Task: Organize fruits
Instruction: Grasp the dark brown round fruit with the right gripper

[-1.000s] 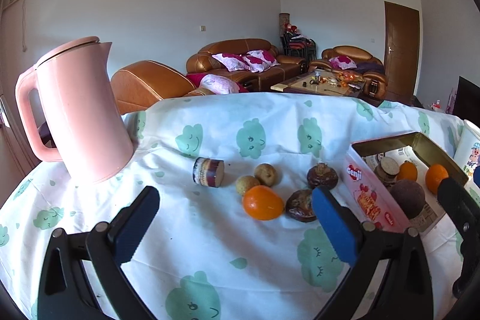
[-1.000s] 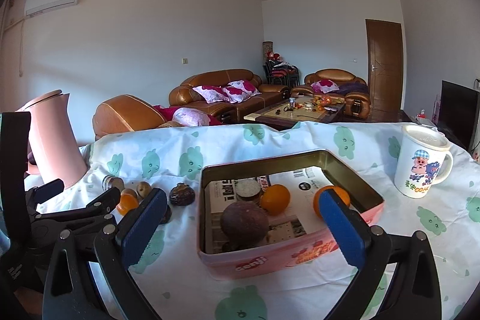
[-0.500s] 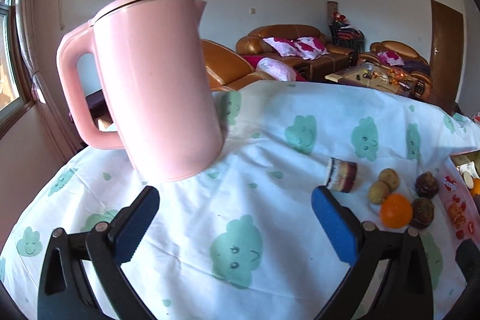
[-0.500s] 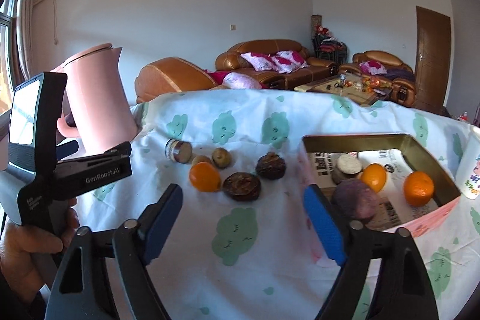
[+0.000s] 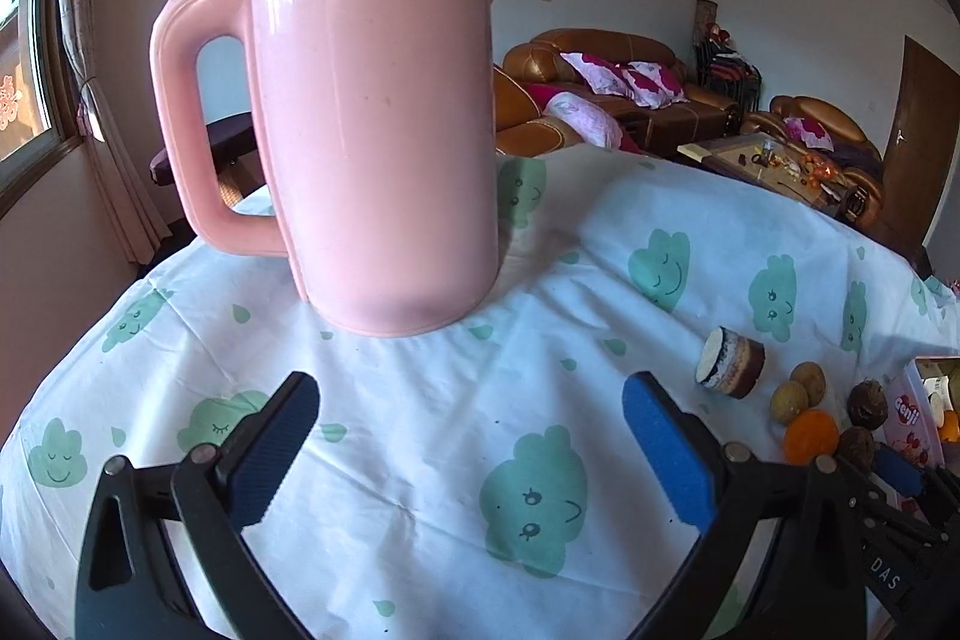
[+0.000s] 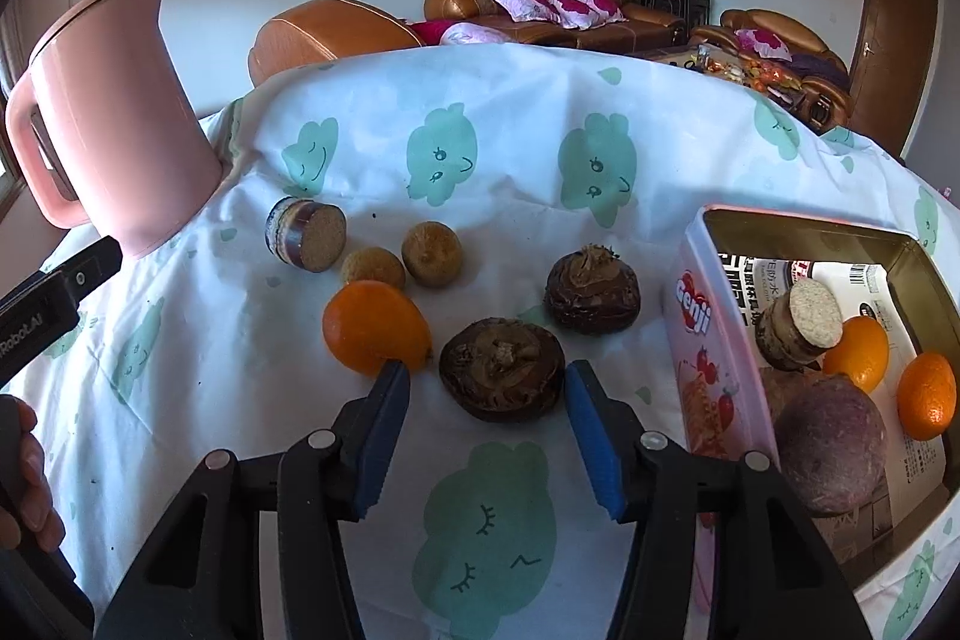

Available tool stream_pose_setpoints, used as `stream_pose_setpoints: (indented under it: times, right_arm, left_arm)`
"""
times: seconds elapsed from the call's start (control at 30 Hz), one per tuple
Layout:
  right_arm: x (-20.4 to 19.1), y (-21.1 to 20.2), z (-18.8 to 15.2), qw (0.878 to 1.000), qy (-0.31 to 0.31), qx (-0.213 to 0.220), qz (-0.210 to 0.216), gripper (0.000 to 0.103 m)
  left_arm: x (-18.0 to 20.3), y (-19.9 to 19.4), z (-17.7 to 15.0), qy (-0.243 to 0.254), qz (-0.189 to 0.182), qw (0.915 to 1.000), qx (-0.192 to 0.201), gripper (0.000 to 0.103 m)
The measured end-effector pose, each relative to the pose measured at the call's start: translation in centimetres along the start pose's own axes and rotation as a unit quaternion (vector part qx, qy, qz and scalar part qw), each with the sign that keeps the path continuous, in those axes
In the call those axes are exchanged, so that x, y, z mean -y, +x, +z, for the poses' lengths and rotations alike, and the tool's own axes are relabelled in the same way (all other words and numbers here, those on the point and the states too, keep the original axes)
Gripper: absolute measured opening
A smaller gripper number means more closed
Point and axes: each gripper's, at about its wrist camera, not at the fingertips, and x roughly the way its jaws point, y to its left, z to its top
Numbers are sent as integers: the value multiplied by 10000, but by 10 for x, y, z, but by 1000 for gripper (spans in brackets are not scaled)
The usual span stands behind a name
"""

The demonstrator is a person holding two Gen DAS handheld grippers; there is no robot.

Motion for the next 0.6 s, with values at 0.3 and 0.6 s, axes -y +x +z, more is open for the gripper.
stream_pose_setpoints:
  times: [0.3, 0.6]
  right_arm:
    - [-11, 3, -1, 9987, -474, -146, -111, 47]
    - [-5, -78, -35, 9887, -553, 1384, 189, 47]
  left_arm:
    - [-1, 5, 1, -7, -33, 10000, -57, 103]
    - [26, -12, -4, 427, -1226, 9911, 301, 103]
